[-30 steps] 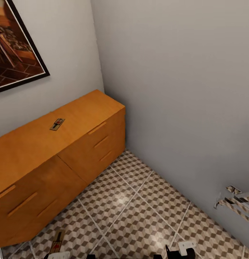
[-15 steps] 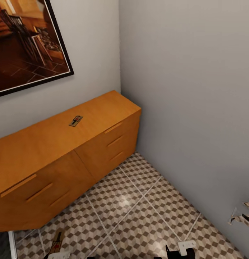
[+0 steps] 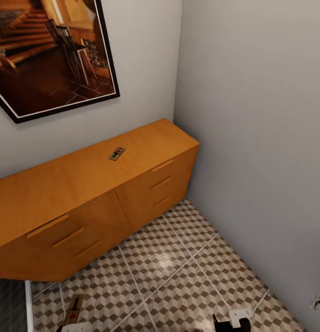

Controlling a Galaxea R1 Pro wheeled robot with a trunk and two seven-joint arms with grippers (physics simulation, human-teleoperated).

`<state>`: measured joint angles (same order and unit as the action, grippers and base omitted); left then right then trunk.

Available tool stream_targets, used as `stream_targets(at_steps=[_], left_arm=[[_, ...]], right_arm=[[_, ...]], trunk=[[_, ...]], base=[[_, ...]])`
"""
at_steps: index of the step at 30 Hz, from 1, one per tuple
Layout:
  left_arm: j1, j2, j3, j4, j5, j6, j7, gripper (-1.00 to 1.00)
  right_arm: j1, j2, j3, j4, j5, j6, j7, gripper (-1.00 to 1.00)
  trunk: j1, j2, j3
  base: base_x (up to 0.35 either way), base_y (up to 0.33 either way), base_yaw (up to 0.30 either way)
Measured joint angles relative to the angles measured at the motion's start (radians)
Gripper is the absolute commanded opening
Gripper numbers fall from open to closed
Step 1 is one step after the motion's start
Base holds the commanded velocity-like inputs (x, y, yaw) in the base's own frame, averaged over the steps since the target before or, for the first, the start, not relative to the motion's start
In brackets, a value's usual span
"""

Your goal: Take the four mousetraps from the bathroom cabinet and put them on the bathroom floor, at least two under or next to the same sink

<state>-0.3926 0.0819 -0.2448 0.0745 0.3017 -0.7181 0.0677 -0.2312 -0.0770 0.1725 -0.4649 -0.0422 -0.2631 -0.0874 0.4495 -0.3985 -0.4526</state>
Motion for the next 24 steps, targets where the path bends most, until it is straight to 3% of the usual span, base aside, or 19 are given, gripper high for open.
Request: stream_targets(at_steps=[24], left_arm=[[0.000, 0.000, 0.000, 0.000, 0.000, -0.001, 0.000, -1.00]], right_arm=[[0.000, 0.000, 0.000, 0.000, 0.000, 0.000, 0.000, 1.00]], trunk=[[0.000, 0.000, 0.028]], base=[[0.000, 0.000, 0.220]])
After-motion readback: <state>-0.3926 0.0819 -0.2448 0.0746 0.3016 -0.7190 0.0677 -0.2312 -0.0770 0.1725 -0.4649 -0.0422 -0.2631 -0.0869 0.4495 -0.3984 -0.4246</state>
